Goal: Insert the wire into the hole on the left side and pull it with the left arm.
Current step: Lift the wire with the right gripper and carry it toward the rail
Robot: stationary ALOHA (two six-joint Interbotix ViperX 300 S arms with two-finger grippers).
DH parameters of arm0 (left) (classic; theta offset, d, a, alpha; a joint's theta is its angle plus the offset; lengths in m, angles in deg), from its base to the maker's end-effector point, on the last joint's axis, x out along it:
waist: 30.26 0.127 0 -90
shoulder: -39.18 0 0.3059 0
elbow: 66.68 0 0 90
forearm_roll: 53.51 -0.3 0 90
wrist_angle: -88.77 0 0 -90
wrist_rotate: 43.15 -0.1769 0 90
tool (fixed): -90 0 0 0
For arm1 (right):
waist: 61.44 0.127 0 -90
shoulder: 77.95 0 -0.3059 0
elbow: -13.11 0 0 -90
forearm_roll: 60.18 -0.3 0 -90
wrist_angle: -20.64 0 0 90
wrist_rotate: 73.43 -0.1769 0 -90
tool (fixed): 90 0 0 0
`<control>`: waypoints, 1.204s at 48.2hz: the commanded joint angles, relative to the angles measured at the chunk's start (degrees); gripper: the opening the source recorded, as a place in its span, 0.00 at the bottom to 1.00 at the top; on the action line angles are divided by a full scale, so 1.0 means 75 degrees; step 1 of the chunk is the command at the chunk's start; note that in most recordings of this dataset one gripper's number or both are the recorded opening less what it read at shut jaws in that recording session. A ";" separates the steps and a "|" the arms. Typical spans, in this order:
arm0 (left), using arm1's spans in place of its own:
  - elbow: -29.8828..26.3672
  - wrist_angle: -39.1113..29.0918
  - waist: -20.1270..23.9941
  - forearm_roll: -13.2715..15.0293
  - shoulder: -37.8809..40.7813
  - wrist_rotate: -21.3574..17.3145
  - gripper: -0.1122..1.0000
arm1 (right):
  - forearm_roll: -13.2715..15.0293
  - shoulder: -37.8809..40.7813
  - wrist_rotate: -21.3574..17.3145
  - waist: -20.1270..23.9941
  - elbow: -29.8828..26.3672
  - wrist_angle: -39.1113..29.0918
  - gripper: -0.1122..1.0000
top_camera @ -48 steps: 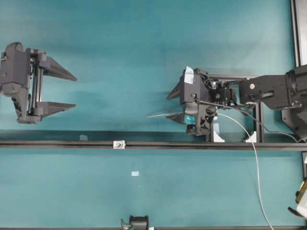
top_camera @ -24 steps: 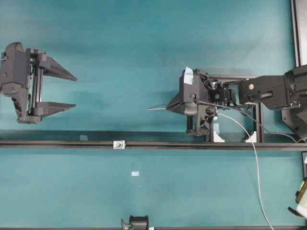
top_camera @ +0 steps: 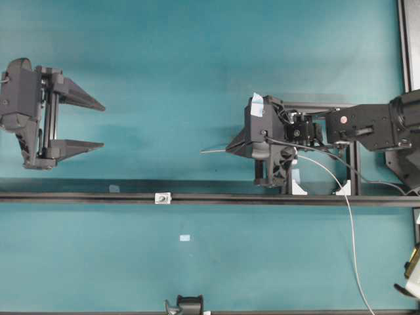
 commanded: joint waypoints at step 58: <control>-0.0410 0.0867 -0.0504 0.0035 0.0797 0.0199 0.73 | -0.0293 -0.2109 -0.0199 0.0012 0.0820 0.0293 0.12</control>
